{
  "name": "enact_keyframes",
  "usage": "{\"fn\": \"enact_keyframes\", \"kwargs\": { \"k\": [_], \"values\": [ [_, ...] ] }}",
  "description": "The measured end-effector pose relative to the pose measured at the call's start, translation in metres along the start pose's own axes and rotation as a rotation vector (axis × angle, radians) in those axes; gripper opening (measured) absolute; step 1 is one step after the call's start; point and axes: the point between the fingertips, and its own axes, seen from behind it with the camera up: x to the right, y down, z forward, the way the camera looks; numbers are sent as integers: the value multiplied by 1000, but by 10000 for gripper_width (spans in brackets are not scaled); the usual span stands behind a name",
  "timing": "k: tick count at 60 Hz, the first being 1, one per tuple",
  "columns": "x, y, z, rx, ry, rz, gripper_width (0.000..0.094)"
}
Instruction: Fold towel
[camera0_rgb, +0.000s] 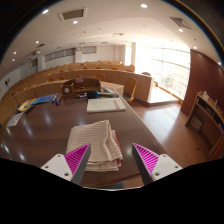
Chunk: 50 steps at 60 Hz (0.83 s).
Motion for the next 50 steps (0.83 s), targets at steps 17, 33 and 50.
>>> {"fn": "enact_keyframes", "kwargs": {
  "k": [17,33,50],
  "values": [
    [-67,10,-130,28,-9,-78,847],
    [-106,47,-226,42,-3,-114,845],
    [-118,54,-273,77,-17,-130,844]
  ]
}}
